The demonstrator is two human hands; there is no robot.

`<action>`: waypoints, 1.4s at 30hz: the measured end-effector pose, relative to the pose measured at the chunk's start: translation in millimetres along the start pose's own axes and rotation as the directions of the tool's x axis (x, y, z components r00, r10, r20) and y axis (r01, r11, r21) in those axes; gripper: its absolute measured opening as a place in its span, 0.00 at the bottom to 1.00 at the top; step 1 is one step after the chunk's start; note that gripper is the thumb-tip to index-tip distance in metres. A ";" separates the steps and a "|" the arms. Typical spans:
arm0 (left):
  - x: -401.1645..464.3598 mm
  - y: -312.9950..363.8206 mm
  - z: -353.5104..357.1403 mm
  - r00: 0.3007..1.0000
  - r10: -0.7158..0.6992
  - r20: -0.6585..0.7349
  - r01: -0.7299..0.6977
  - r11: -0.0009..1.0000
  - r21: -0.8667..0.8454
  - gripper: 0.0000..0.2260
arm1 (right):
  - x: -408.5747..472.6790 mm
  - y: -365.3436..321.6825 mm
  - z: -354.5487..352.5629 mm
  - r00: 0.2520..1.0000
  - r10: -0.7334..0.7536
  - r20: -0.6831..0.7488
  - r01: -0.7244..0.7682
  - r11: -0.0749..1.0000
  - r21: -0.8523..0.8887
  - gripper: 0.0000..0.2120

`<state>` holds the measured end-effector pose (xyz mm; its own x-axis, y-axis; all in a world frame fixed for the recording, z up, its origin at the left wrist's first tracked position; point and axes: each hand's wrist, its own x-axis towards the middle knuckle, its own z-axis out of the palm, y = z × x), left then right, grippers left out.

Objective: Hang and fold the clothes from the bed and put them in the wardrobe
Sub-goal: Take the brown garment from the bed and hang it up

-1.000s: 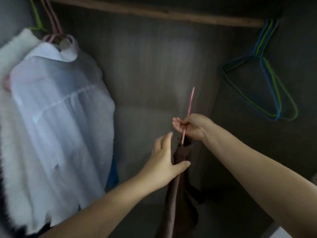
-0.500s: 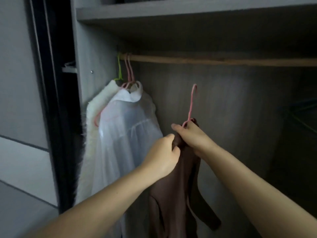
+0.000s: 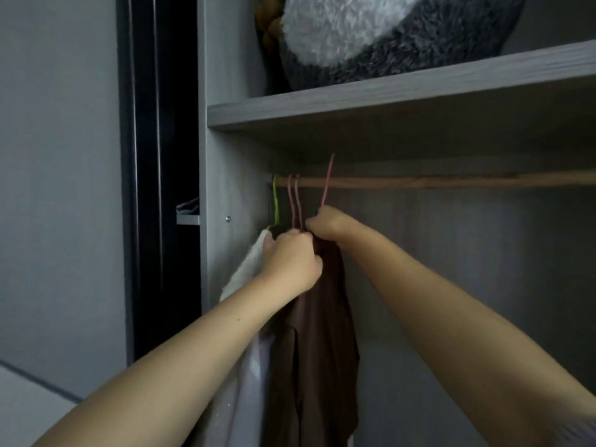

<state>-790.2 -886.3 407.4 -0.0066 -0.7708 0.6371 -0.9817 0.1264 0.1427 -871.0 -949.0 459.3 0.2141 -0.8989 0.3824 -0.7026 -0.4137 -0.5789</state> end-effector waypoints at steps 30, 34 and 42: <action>-122.1 199.3 106.5 0.885 0.463 -0.055 -0.459 0.844 -0.278 0.16 | -275.6 245.0 -108.0 0.941 0.221 -0.257 -0.320 0.827 -0.463 0.19; -179.7 247.8 128.3 0.868 0.497 -0.013 -0.443 0.761 -0.473 0.15 | -358.0 275.8 -109.3 0.927 0.296 -0.230 -0.374 0.737 -0.562 0.16; -310.9 309.6 166.0 0.690 0.716 0.109 -0.495 0.576 -0.651 0.13 | -524.1 311.4 -80.1 0.831 0.454 -0.323 -0.557 0.653 -0.513 0.16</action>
<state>-1123.7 -711.2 127.8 -0.7282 -0.5091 0.4589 -0.4380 0.8606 0.2598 -1256.4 -595.1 136.3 -0.3602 -0.8875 0.2875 -0.9265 0.3044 -0.2213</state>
